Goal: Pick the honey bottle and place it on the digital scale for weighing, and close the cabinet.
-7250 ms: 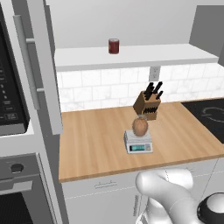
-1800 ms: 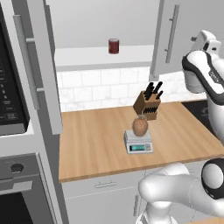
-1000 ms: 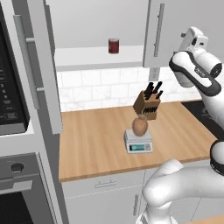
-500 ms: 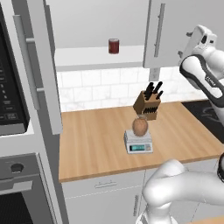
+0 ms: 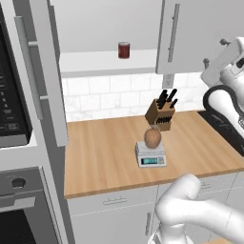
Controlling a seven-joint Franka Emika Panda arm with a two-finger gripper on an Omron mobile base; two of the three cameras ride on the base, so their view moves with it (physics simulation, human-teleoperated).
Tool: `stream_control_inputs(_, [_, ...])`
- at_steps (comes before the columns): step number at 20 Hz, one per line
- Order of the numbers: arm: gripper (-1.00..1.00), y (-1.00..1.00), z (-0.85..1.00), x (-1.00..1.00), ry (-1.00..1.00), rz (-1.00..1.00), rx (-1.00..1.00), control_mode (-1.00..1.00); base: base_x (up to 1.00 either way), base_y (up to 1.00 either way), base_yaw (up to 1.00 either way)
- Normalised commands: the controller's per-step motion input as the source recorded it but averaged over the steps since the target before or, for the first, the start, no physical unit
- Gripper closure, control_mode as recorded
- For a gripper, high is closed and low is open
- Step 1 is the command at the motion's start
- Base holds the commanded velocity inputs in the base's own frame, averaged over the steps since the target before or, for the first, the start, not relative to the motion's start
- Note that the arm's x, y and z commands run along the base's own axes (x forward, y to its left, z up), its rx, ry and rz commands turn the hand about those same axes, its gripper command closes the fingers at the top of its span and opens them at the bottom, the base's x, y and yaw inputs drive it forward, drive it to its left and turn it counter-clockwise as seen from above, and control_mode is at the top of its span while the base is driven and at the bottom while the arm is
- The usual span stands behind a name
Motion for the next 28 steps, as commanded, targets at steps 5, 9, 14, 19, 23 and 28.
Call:
stream_control_inputs(5, [-1.00,0.60,0.02,-0.98,-0.18,0.01,-0.12,-1.00,0.00,0.00,0.00])
stream_control_inputs(9, [-1.00,1.00,0.00,-0.74,-0.25,0.03,-0.11,-1.00,0.00,0.00,0.00])
stream_control_inputs(14, [-1.00,0.96,0.00,-0.79,-0.23,0.00,-0.02,-1.00,0.00,0.00,0.00])
stream_control_inputs(19, [-1.00,0.62,0.10,-1.00,0.00,0.05,0.00,-1.00,0.00,0.00,0.00])
stream_control_inputs(23, [-1.00,0.74,0.00,-1.00,0.00,0.04,0.03,-1.00,0.00,0.00,0.00])
stream_control_inputs(28, [-1.00,0.66,0.12,-1.00,0.07,0.04,0.00,-1.00,0.00,0.00,0.00])
